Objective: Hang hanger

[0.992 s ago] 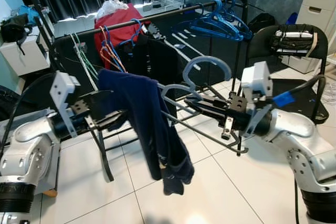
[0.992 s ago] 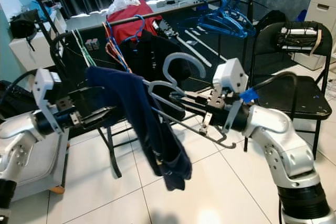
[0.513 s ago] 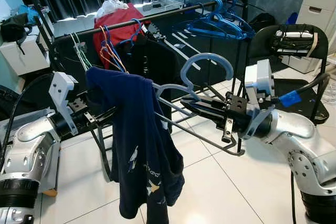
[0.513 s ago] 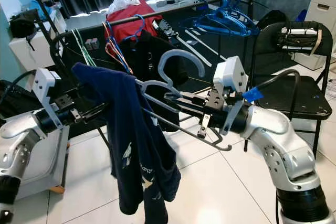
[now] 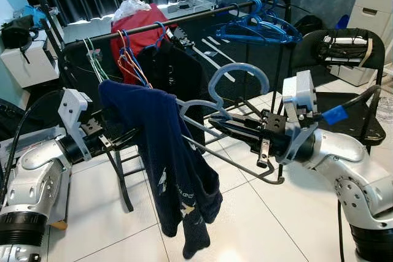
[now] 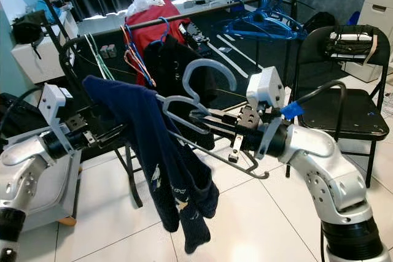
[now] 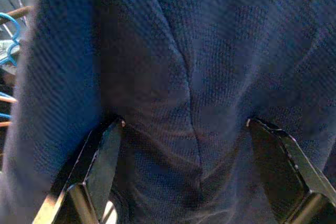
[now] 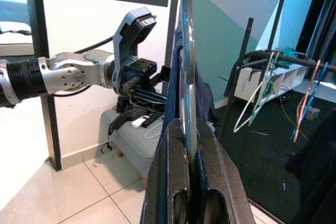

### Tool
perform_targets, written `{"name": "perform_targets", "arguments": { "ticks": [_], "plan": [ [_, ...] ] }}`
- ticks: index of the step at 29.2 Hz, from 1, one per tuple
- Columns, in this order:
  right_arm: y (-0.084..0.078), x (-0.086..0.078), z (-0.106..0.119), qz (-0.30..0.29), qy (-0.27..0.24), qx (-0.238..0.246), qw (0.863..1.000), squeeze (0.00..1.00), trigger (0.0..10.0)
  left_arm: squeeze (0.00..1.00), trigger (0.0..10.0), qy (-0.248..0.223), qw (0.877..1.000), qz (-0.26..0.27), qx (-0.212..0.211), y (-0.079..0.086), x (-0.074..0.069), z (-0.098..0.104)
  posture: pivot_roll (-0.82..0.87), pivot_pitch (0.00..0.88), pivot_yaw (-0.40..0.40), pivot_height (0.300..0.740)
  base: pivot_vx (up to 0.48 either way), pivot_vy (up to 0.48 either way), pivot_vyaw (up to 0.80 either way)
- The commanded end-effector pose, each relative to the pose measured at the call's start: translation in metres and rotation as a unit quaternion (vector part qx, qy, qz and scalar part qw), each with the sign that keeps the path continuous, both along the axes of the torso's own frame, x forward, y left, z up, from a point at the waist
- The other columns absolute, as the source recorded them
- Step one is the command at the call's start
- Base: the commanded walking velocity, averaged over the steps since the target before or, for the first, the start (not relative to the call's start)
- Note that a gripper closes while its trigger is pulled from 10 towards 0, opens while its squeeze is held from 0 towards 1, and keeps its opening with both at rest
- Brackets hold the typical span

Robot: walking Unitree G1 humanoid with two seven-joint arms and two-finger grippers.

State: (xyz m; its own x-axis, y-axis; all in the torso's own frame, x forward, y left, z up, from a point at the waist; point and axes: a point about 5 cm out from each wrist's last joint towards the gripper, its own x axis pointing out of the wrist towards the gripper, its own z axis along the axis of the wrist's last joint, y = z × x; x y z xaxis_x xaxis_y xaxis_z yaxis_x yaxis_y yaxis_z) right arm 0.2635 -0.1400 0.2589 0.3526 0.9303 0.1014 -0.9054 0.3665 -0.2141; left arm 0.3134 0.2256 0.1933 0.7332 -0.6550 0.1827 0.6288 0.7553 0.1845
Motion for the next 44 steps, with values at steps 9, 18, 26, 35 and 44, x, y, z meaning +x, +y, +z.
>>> {"name": "perform_targets", "arguments": {
  "ticks": [9,18,26,35,44],
  "plan": [
    [0.022,-0.012,0.002,0.056,0.005,0.022,0.998,0.00,0.0,0.00,10.0,-0.003,1.000,0.021,-0.023,-0.030,0.008,-0.019,-0.11,0.000,0.109,0.740,0.000,0.000,0.00],
    [0.020,-0.014,0.001,0.051,0.010,0.023,0.998,0.00,0.0,0.00,10.0,-0.012,0.991,0.131,0.007,-0.010,0.022,-0.019,-0.12,0.000,0.116,0.740,0.000,0.000,0.00],
    [0.014,-0.015,0.002,0.031,0.011,0.020,0.999,0.00,0.0,0.00,10.0,-0.072,0.973,0.215,0.045,0.038,0.020,0.011,-0.12,0.000,0.118,0.740,0.000,0.000,0.00],
    [0.015,-0.014,0.001,0.032,0.013,0.022,0.999,0.00,0.0,0.00,10.0,-0.111,0.966,0.212,0.101,0.037,0.018,0.021,-0.12,0.000,0.115,0.740,0.000,0.000,0.00],
    [0.015,-0.015,0.000,0.030,0.016,0.020,0.999,0.00,0.0,0.00,10.0,-0.148,0.936,0.303,0.101,0.054,0.022,0.034,-0.12,0.000,0.113,0.740,0.000,0.000,0.00]
  ]
}}
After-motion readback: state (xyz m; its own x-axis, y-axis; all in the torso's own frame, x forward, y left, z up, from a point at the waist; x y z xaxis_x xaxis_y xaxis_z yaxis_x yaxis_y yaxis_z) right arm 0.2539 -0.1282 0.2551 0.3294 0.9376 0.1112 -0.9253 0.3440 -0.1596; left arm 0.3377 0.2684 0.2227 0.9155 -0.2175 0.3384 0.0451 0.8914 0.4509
